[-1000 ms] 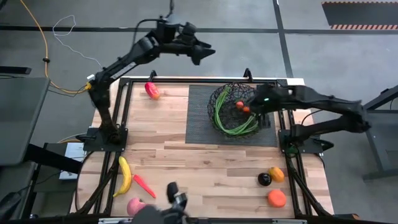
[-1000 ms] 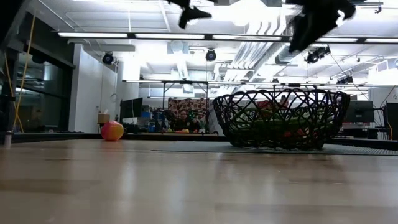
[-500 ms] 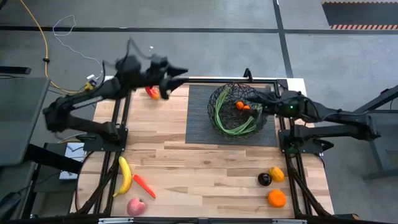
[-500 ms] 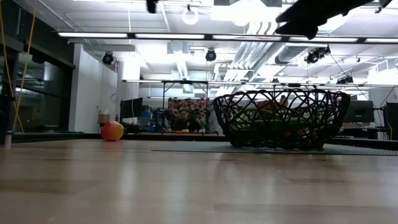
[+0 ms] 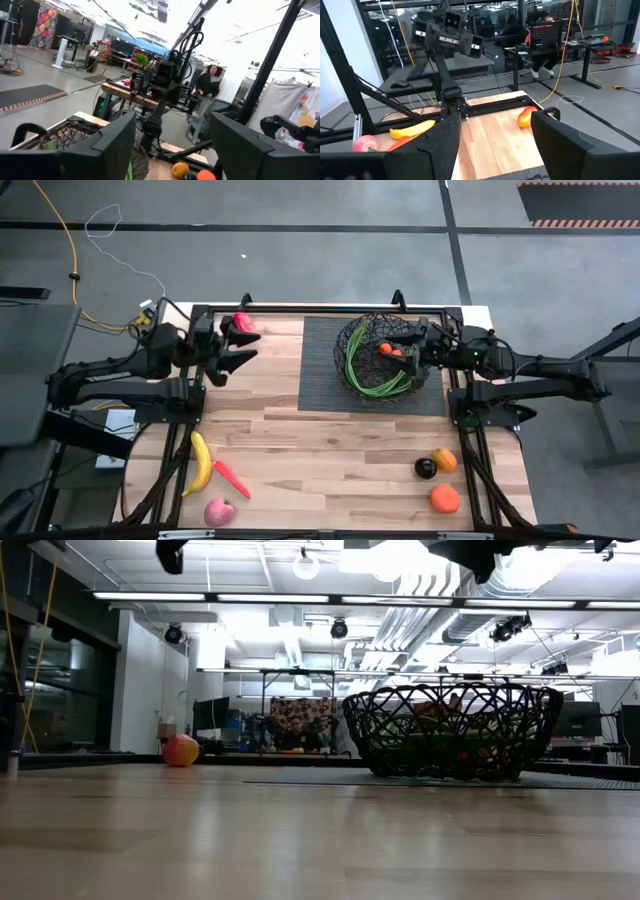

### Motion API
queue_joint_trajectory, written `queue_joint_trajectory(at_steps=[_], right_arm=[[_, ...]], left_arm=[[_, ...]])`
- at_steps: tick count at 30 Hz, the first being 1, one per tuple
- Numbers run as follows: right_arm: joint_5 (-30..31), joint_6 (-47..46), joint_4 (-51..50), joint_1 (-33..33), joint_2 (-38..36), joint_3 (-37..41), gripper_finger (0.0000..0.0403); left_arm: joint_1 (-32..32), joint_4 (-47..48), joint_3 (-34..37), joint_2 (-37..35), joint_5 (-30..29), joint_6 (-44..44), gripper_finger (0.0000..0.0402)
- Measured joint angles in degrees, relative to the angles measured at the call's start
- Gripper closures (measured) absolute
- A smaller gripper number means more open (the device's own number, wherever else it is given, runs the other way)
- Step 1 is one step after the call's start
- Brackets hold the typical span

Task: Build produce basket
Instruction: Put the mangosteen into the wire basket

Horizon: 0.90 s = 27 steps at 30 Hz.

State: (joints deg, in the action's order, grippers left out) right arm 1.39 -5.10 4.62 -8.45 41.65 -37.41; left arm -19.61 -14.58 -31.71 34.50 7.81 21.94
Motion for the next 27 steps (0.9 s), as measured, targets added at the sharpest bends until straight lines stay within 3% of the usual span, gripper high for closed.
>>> queue_joint_trajectory(at_steps=[21, 24, 27], right_arm=[[-1.9, 1.5, -0.2, 0.0, 0.0, 0.0, 0.0169], [-1.9, 1.7, -0.2, 0.0, 0.0, 0.0, 0.0169], [-1.9, 1.7, -0.2, 0.0, 0.0, 0.0, 0.0169]], left_arm=[[0.3, 3.2, 1.3, -1.8, 2.3, -6.2, 0.0165], [1.2, 5.0, 1.3, -1.9, 2.0, -9.4, 0.0199], [2.6, 6.8, 1.3, -1.7, 1.2, -10.2, 0.0283]])
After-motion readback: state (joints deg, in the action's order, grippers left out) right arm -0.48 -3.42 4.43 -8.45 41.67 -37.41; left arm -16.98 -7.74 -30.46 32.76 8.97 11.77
